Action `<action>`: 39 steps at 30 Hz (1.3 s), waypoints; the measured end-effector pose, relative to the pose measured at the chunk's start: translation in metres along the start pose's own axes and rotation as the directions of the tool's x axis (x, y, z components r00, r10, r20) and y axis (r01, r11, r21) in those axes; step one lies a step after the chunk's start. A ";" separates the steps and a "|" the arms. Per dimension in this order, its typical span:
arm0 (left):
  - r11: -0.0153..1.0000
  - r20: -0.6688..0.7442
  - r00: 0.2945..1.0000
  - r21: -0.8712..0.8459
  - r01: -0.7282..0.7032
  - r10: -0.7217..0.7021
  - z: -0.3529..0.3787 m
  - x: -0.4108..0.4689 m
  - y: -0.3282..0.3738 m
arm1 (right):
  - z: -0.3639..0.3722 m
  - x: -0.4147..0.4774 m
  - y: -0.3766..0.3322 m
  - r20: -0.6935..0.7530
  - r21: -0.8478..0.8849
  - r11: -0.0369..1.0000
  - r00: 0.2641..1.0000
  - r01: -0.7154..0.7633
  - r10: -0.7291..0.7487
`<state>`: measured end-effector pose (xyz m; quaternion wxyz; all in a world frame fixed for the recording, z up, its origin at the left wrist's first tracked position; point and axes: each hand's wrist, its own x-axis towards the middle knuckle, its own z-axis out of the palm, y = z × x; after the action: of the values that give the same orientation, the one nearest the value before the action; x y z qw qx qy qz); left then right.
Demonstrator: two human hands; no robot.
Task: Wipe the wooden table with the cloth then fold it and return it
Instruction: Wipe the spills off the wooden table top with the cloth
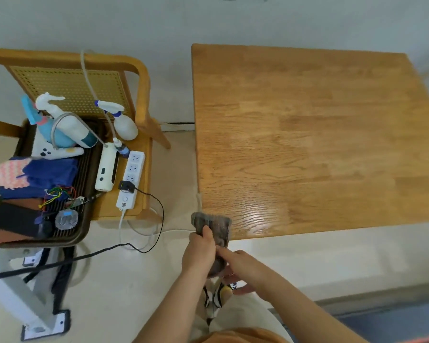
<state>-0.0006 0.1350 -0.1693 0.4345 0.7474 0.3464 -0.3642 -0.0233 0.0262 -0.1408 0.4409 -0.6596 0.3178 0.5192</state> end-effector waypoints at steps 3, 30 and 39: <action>0.895 0.141 0.981 -0.406 0.182 -0.136 0.010 -0.007 0.003 | 0.002 0.007 0.015 0.078 0.537 0.843 0.996 -0.009 -0.039; 0.517 0.290 0.830 0.670 -0.532 0.477 0.010 -0.042 0.056 | -0.006 0.036 0.005 -0.199 0.965 0.161 0.978 0.206 -0.062; 0.256 0.395 0.710 0.740 -0.622 0.582 0.059 -0.035 0.075 | -0.049 0.042 0.014 -0.312 0.941 0.142 0.950 0.306 0.023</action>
<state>0.0302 0.0465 -0.1315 0.1333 0.9235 -0.1922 -0.3041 -0.0049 -0.0226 -0.1809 0.7648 -0.3017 0.5666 0.0551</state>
